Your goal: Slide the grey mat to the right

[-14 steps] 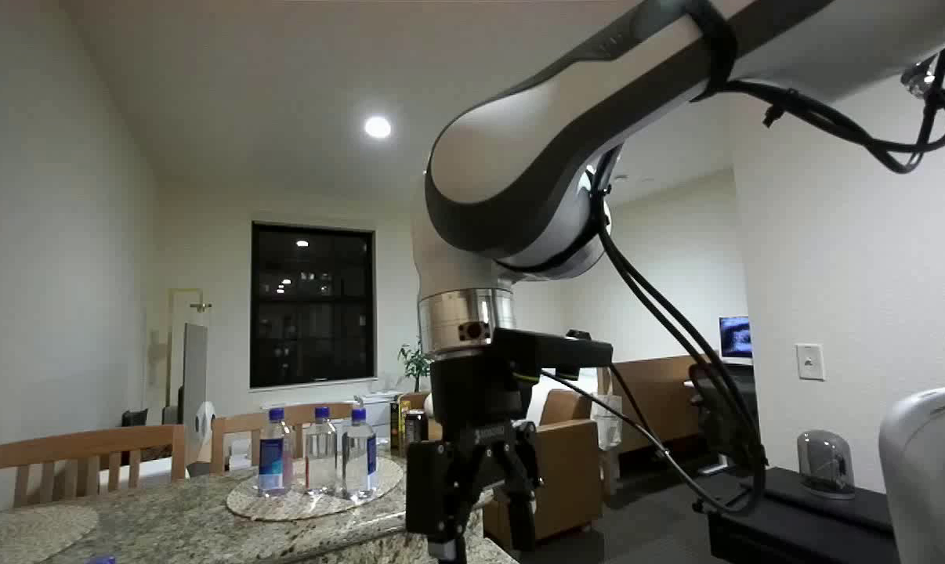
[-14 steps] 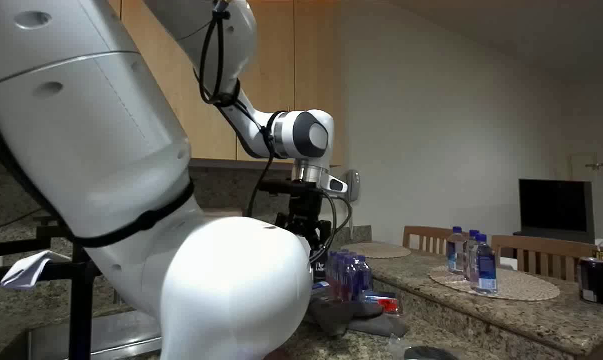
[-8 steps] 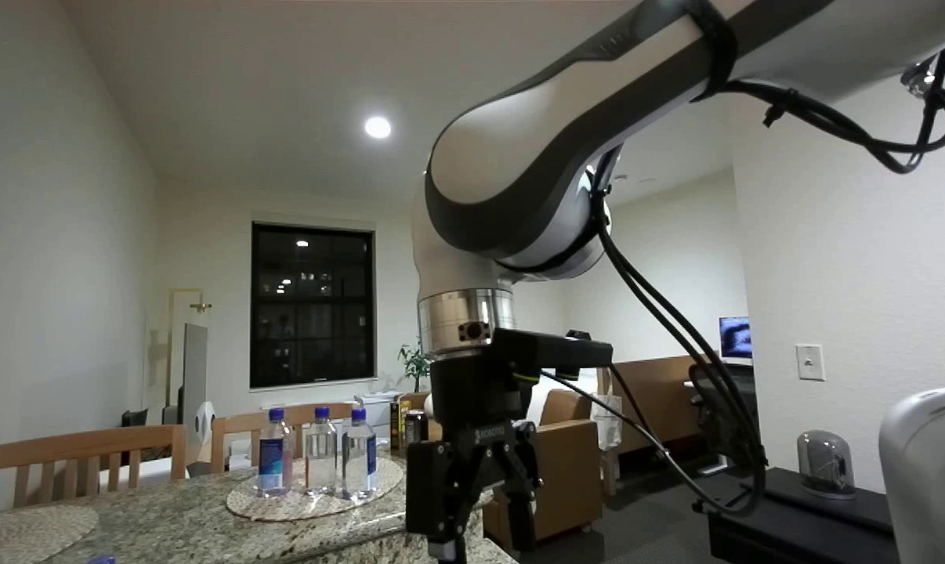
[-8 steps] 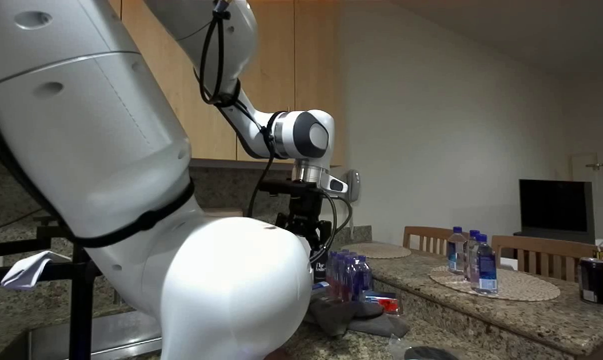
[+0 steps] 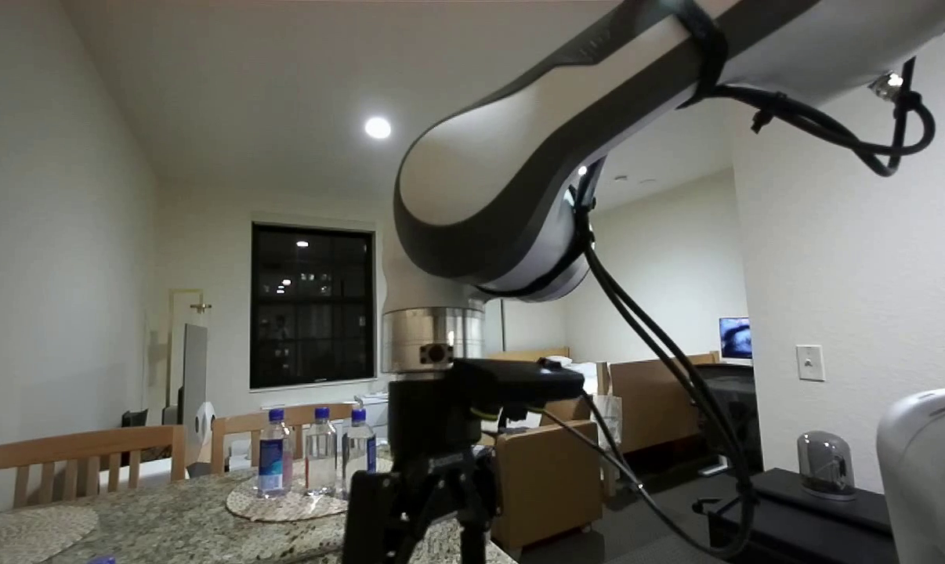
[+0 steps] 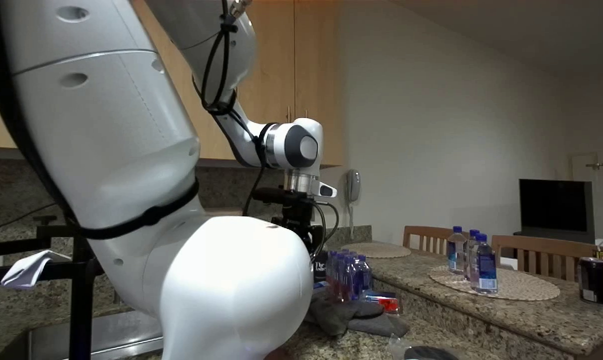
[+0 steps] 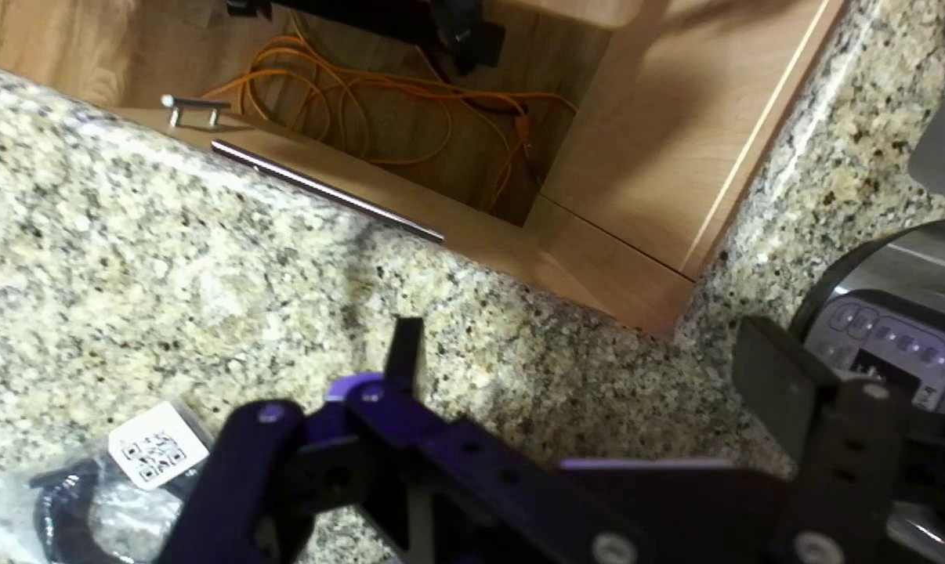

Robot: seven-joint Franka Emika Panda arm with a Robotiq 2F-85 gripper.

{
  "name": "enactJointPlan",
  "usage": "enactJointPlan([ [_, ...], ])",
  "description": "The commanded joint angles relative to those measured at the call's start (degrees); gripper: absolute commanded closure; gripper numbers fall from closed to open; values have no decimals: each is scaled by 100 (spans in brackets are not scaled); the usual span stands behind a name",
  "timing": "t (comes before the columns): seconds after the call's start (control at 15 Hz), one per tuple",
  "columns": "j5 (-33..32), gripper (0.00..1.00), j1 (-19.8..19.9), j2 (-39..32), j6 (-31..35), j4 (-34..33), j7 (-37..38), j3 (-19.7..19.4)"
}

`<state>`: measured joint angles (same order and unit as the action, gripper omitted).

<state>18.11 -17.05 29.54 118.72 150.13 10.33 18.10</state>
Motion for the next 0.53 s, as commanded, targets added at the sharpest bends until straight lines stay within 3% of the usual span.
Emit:
enactJointPlan([
  [0.0,64,0,-178,-1026,1277,-366,562,535],
  [0.13,-374,0,-76,-1651,2322,-584,1171,952],
  [0.27,-1412,0,208,-2331,2954,-932,2019,1341],
  [0.33,-1923,0,725,-2509,3100,-1059,2440,1825],
  [0.47,-2915,0,1363,-2638,2803,-1311,3284,2245],
])
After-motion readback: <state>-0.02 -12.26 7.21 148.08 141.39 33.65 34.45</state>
